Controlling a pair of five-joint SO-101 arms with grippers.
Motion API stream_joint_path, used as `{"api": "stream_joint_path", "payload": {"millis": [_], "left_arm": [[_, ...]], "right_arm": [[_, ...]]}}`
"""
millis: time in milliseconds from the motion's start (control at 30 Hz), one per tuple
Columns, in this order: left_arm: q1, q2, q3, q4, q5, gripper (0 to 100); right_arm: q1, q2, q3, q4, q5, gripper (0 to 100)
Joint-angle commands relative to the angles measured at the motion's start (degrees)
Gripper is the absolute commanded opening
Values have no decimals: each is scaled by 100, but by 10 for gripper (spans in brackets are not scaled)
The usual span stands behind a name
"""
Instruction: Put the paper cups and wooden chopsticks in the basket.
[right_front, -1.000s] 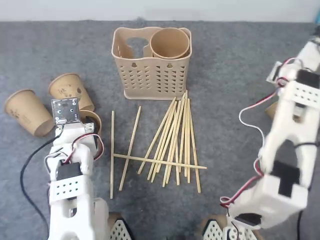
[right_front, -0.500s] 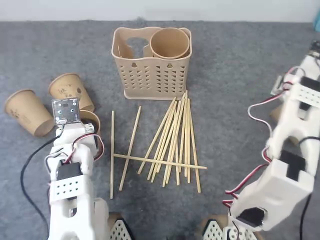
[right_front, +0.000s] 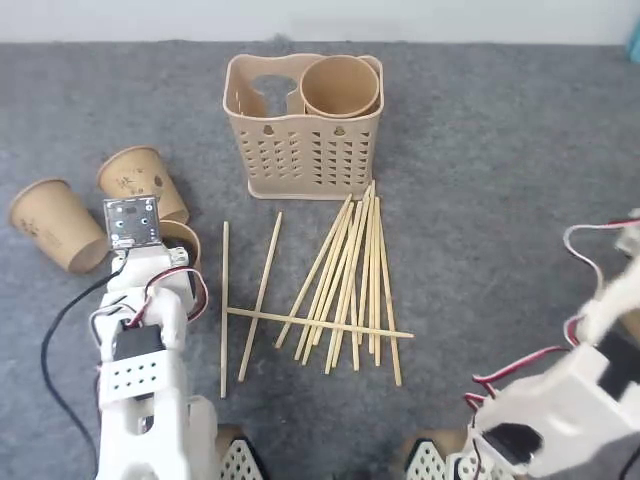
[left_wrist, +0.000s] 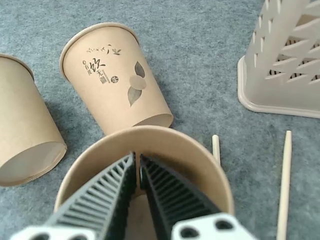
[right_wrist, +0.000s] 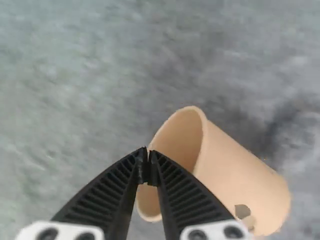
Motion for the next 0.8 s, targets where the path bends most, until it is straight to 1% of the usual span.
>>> {"api": "stream_joint_path", "payload": {"millis": [0, 167, 267, 333, 467, 633, 767], "left_arm": [[0, 176, -13, 35, -53, 13], [0, 176, -13, 35, -53, 13], [0, 176, -13, 35, -53, 13], [0, 176, -13, 35, -53, 13], [0, 176, -13, 35, -53, 13], [0, 176, -4, 53, -53, 13], [0, 176, -4, 53, -53, 13]], "right_arm": [[734, -391, -35, 110, 633, 8], [1727, -295, -35, 286, 1424, 8], [2255, -286, -35, 286, 1705, 8], [2431, -286, -62, 251, 1802, 8], [2431, -338, -62, 4, 1837, 9], [2123, -347, -325, -4, 1837, 11], [2079, -347, -905, 189, 1521, 15]]}}
